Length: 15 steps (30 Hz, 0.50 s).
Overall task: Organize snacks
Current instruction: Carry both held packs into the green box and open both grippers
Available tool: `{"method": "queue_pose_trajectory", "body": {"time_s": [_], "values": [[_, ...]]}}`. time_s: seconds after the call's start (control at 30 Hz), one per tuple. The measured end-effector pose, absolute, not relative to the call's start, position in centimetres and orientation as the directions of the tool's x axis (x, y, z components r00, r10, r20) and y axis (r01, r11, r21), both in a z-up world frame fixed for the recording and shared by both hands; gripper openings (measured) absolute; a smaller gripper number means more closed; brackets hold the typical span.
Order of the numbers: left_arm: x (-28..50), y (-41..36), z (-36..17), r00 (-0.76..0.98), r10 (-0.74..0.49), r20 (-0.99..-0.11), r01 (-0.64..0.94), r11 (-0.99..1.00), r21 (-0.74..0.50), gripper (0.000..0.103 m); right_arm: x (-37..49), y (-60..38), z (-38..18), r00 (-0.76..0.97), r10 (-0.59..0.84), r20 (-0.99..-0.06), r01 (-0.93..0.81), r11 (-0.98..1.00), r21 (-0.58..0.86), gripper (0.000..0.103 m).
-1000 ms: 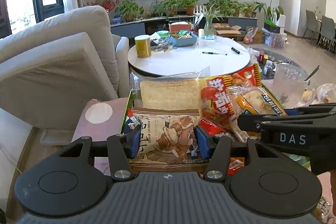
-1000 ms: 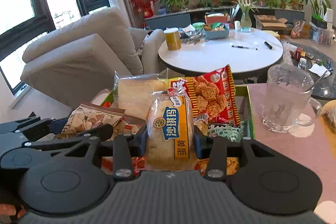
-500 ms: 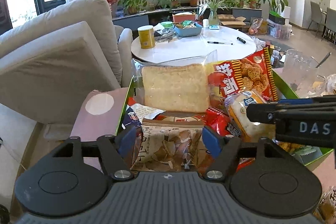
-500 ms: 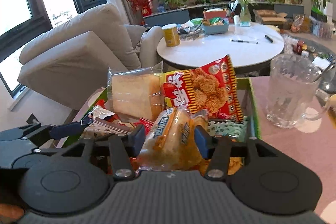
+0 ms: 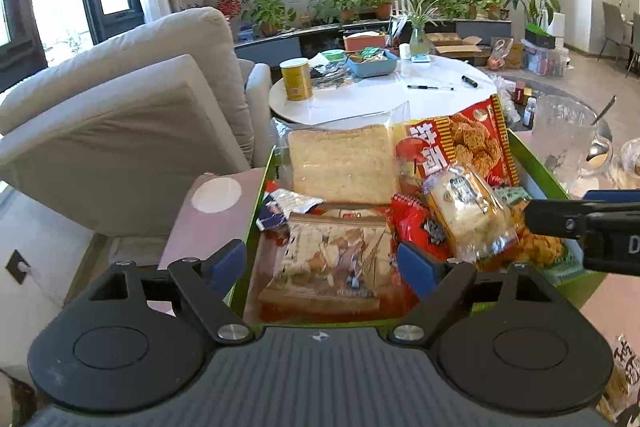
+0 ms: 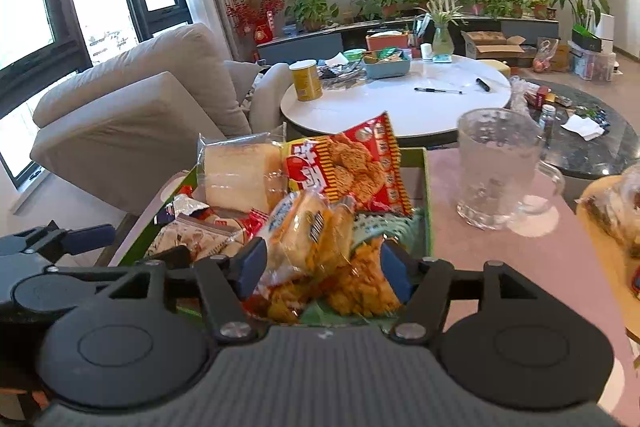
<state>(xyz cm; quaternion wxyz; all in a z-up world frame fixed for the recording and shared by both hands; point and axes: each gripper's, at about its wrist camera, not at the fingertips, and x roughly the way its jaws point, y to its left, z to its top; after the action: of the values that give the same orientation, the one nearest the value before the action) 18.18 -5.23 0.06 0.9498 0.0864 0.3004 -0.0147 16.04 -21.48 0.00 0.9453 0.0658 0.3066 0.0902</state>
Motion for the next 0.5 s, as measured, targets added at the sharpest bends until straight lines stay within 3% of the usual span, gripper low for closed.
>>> {"method": "queue_pose_trajectory", "body": {"time_s": [0.5], "values": [[13.0, -4.9, 1.5, 0.793, 0.170, -0.585, -0.074, 0.980, 0.185, 0.085, 10.6, -22.9, 0.6, 0.797, 0.206, -0.567, -0.115, 0.975, 0.192, 0.076]]}}
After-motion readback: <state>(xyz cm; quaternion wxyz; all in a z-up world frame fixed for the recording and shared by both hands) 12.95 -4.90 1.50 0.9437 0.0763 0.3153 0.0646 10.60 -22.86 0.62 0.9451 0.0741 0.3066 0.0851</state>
